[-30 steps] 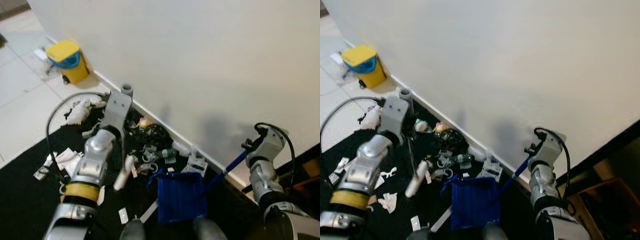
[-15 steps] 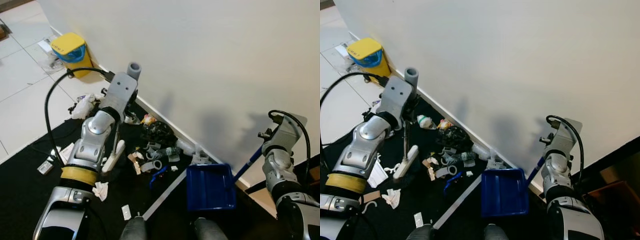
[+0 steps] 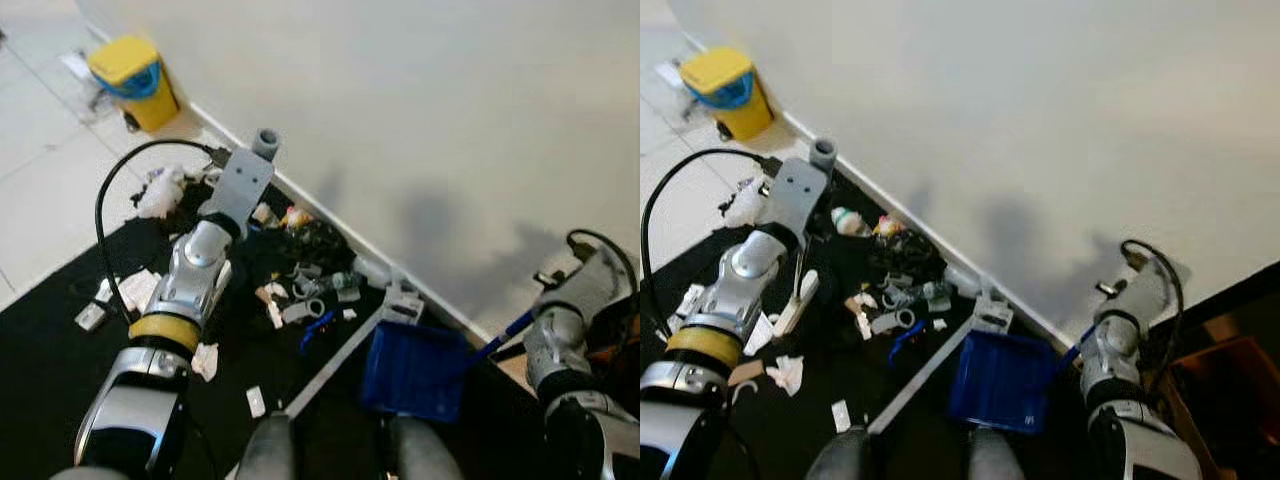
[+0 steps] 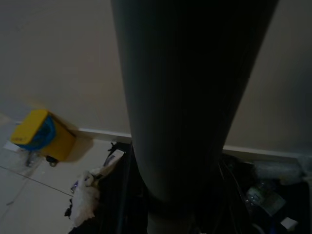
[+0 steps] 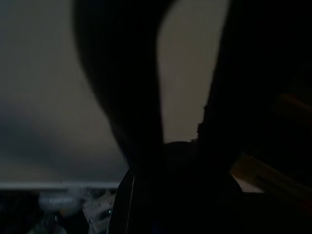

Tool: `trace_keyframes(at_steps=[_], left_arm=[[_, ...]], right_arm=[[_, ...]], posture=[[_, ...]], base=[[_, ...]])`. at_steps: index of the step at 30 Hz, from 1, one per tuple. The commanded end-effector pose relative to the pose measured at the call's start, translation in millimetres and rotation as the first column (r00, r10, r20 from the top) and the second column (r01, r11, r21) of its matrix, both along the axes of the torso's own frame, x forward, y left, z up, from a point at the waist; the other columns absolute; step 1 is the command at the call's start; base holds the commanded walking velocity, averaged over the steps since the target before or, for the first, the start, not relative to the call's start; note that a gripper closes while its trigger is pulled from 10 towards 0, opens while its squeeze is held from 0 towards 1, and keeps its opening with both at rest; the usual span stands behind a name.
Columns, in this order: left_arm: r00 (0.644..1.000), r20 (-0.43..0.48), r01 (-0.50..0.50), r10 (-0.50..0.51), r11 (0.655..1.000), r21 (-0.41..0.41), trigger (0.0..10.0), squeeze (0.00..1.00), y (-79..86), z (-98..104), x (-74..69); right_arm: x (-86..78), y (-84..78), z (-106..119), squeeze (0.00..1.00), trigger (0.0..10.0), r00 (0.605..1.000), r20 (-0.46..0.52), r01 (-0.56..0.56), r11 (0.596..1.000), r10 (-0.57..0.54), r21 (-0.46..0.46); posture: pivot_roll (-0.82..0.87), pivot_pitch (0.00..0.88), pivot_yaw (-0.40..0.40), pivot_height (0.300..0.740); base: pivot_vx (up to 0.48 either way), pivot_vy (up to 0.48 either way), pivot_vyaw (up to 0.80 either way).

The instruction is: Sweep floor

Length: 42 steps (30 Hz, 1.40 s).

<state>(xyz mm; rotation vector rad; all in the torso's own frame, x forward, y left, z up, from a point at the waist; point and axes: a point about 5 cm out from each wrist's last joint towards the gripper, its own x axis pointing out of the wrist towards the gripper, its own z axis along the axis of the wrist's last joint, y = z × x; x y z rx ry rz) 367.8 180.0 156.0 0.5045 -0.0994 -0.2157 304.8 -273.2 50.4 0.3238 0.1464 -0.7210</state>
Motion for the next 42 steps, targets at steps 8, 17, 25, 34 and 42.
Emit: trace_keyframes(at_steps=[8,17,25,34,42], left_arm=[[0.992,0.098,0.077,-0.074,0.996,-0.037,10.0,0.00,-20.3,16,12.4],[0.978,0.185,0.110,-0.095,0.991,-0.074,10.0,0.00,-29.9,35,19.9],[0.978,0.178,0.118,-0.104,0.991,-0.070,10.0,0.00,-31.5,32,20.1],[0.977,0.179,0.127,-0.120,0.991,-0.030,10.0,0.00,-29.4,27,18.2],[0.978,0.183,0.102,-0.098,0.995,-0.015,10.0,0.00,-21.9,27,18.6]], right_arm=[[16.7,21.1,11,0.00,10.0,0.990,0.139,-0.047,0.990,0.029,0.130],[35.7,41.4,31,0.00,10.0,0.965,0.260,-0.093,0.973,0.035,0.212],[40.9,50.3,37,0.00,10.0,0.956,0.290,-0.105,0.970,0.037,0.220],[41.4,50.7,38,0.00,10.0,0.952,0.256,-0.195,0.976,0.166,0.093],[47.1,46.6,51,0.00,10.0,0.936,0.206,-0.273,0.959,0.284,-0.079]], posture=[[0.00,0.290,0.019,0.740],[-0.02,0.284,0.010,0.740],[-0.03,0.270,0.006,0.740],[-0.03,0.267,-0.003,0.740],[-0.04,0.265,-0.006,0.740]], base=[[0.000,0.000,0.00],[0.000,0.000,0.00],[0.000,0.000,0.00],[0.000,0.000,0.00],[0.000,0.000,0.00]])
